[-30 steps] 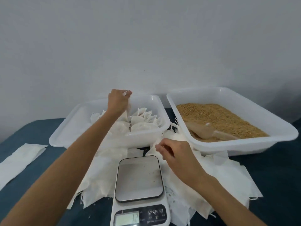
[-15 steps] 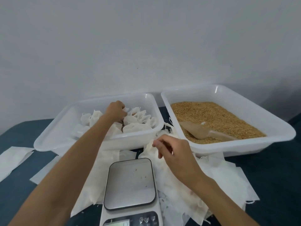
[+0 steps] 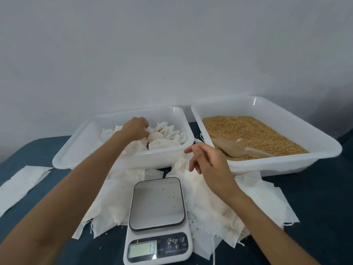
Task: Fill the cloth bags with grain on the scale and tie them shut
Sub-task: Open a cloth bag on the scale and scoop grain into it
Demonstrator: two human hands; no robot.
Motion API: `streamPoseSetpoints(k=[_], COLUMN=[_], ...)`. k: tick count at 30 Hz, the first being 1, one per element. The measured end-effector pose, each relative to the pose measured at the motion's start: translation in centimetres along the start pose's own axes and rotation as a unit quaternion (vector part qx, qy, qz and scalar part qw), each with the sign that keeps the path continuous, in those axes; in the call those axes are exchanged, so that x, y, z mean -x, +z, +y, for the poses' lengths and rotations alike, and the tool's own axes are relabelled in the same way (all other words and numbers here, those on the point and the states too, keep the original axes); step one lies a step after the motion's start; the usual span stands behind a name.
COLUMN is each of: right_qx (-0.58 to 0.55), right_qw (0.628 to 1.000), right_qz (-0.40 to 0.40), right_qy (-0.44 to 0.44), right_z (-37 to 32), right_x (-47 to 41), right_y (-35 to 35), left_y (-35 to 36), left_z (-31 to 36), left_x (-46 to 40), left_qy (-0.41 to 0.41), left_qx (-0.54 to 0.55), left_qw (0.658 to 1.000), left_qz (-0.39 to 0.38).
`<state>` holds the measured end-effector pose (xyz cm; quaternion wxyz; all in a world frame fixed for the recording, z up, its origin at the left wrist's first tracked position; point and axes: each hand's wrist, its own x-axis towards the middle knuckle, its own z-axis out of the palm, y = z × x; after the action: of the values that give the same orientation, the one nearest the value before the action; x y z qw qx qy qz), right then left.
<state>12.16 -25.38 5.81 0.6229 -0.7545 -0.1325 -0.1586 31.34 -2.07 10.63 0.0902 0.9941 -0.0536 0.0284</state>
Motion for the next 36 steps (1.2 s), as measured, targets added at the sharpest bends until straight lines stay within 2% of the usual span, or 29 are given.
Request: streamPoseSetpoints(k=[2, 4, 6, 7, 8, 11, 16, 19, 22, 24, 25, 27, 29, 32, 36], right_qx=[-0.005, -0.025, -0.067, -0.088, -0.11, -0.163, -0.17, -0.155, -0.125, -0.044, 0.012, 0.083, 0.056, -0.078, -0.222], right_qw=[1.0, 1.0, 0.998, 0.996, 0.994, 0.986, 0.984, 0.987, 0.991, 0.998, 0.998, 0.994, 0.997, 0.983, 0.945], right_qz=[-0.002, -0.001, 0.005, 0.007, 0.009, 0.022, 0.043, 0.033, 0.018, 0.007, 0.002, -0.019, -0.054, -0.105, -0.116], right_qy=[-0.001, -0.002, -0.003, -0.004, -0.006, -0.013, -0.019, -0.025, -0.037, -0.05, -0.061, -0.068, -0.001, 0.132, 0.209], right_z=[-0.1, -0.4, -0.9, -1.2, -1.4, -2.1, -2.3, -2.0, -1.3, -0.7, -0.4, 0.3, 0.5, 0.3, -0.2], right_x=[0.1, 0.0, -0.1, -0.2, -0.3, -0.4, -0.4, -0.4, -0.4, -0.2, -0.1, 0.0, 0.1, 0.2, 0.5], right_y=[0.0, -0.1, -0.3, -0.5, -0.7, -1.1, -1.2, -1.2, -0.9, -0.6, -0.5, 0.0, 0.4, 0.4, 0.4], left_y=[-0.5, -1.3, -1.4, -1.0, -0.5, 1.9, 5.5, 6.0, 5.8, 5.3, 5.3, 5.3, 5.4, 5.3, 5.2], left_z=[0.8, 2.3, 4.3, 5.1, 5.9, 7.8, 10.2, 10.6, 9.5, 8.2, 7.3, 5.6, 4.3, 3.2, 3.2], left_x=[1.1, 3.3, 7.1, 9.5, 12.0, 17.9, 20.5, 20.2, 19.5, 19.2, 19.0, 19.0, 19.1, 18.7, 18.8], left_qy=[-0.003, 0.012, 0.069, 0.098, 0.118, 0.126, 0.115, 0.126, 0.125, 0.106, 0.094, 0.062, 0.031, 0.02, 0.016], left_qx=[-0.039, -0.04, 0.057, 0.106, 0.139, 0.196, 0.211, 0.283, 0.359, 0.449, 0.513, 0.645, 0.719, 0.747, 0.75], left_qw=[0.998, 0.987, 0.963, 0.953, 0.951, 0.965, 0.97, 0.95, 0.925, 0.887, 0.853, 0.762, 0.694, 0.664, 0.661], left_qz=[0.048, 0.156, 0.254, 0.265, 0.249, 0.117, -0.031, -0.05, -0.014, 0.008, 0.009, -0.008, -0.008, 0.006, 0.022])
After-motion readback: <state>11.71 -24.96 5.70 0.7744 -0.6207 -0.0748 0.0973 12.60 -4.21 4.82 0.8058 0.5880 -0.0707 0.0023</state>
